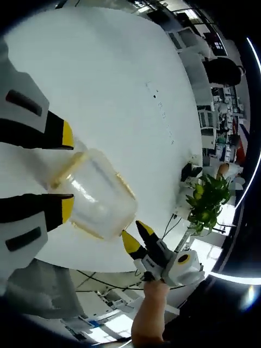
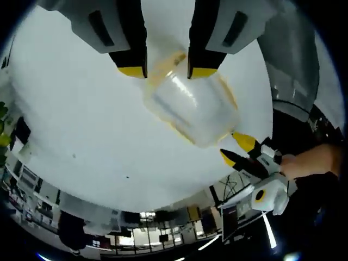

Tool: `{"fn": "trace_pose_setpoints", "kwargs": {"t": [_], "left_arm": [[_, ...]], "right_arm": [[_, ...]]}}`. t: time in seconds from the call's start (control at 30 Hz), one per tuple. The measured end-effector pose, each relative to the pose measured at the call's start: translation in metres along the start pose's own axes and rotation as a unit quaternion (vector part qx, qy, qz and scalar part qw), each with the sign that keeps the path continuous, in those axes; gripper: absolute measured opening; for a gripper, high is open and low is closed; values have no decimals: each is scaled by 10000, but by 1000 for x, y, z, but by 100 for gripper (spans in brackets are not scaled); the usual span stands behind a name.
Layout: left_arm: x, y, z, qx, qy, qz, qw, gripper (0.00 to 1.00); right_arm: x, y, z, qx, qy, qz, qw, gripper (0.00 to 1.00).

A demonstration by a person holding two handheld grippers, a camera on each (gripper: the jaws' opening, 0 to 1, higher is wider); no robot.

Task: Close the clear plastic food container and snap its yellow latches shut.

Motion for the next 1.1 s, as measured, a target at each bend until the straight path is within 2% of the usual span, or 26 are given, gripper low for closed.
{"fn": "trace_pose_setpoints", "kwargs": {"t": [0.07,0.23,0.4,0.47,0.77,0.9,1.0,1.1], "left_arm": [[4,2,1,9,-75,-50,10000,23],[7,4,3,-4,-207,-44,9998,22],[13,8,5,-36,-241,-95,9997,21],[12,9,5,0,-391,-19,9992,19],[12,11,4,-23,-548,41,9985,18],[13,11,4,14,-863,108,9962,18],[17,12,3,155,-1321,146,9910,17],[19,12,2,253,-1525,203,9878,17]], "right_arm": [[3,1,-3,-101,315,60,9994,24],[8,3,-3,-116,590,150,9981,22],[7,5,-5,-125,699,192,9973,22],[7,5,-5,-123,723,201,9971,22],[8,5,-6,-113,870,251,9958,22],[9,5,-5,-128,1030,323,9941,22],[10,6,-5,-202,1382,390,9894,22],[12,6,-4,-322,1680,426,9843,21]]}}
Point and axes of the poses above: the point that each gripper's makers call its tool centre point, and the gripper's own axes: y roughly forward along the fingers, z roughly to its right, x roughly out of its underside, the point moved 1 cm from there along -y, roughly backward along the fingers, and after that the axes turned 1 degree about -x, right-handed, at the moved point
